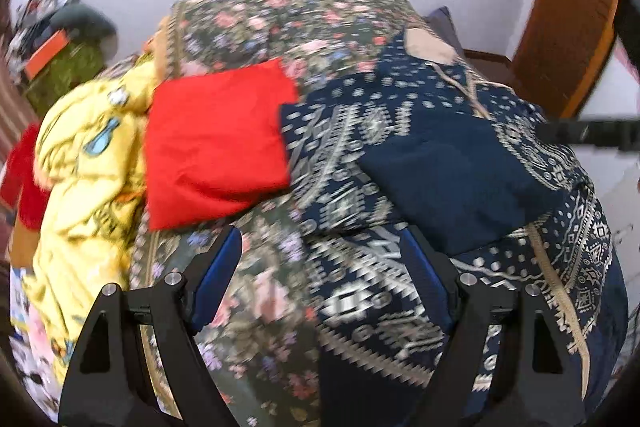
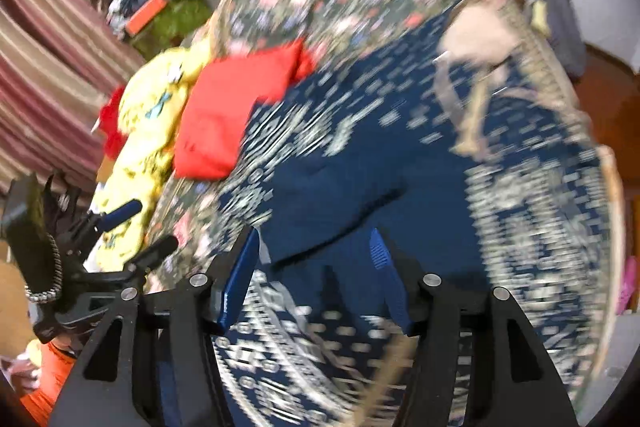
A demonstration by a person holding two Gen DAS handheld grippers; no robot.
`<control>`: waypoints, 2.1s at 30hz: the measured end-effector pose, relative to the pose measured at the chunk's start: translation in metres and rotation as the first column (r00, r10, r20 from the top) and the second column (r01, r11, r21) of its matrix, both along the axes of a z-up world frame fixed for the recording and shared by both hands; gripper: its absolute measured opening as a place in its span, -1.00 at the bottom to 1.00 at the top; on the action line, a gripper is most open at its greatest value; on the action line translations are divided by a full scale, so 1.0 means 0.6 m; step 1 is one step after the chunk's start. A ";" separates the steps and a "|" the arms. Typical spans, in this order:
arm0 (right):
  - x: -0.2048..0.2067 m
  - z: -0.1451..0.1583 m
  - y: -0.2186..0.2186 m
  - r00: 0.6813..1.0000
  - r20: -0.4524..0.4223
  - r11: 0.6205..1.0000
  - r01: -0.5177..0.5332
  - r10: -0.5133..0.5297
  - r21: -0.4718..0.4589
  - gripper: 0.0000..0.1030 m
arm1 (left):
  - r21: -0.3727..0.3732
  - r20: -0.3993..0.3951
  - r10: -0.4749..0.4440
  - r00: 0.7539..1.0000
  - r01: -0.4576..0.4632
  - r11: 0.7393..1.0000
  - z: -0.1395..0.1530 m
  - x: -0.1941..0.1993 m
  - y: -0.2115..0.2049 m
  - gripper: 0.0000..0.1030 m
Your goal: Fold large clothes
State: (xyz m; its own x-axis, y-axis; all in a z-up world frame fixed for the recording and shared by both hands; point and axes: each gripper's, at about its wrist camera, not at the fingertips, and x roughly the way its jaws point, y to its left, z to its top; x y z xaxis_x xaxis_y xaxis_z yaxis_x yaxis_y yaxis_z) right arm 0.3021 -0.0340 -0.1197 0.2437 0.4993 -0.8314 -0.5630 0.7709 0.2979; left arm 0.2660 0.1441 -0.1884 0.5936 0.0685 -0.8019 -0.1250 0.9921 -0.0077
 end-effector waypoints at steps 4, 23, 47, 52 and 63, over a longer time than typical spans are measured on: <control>0.023 0.034 -0.081 0.990 0.116 0.995 0.087 -0.082 -0.045 0.06 | 0.042 -0.019 -0.084 0.996 0.084 0.996 -0.007 0.038 -0.061 0.57; 0.091 -0.144 -0.247 0.964 0.025 0.937 0.262 -0.264 -0.232 0.29 | 0.239 -0.163 -0.149 0.975 0.186 0.953 -0.115 0.215 -0.182 -0.06; 0.075 -0.177 -0.238 0.961 0.050 0.934 0.277 -0.273 -0.226 0.50 | -0.090 -0.124 0.048 0.991 -0.059 0.994 -0.092 0.075 0.039 -0.52; 0.072 -0.179 -0.237 0.961 0.058 0.933 0.275 -0.269 -0.234 0.52 | -0.077 -0.174 0.106 0.979 -0.120 0.990 -0.133 0.033 0.062 0.04; 0.076 -0.173 -0.240 0.963 0.023 0.934 0.265 -0.268 -0.239 0.53 | 0.066 -0.177 0.109 0.978 -0.099 0.993 -0.104 -0.019 0.085 0.31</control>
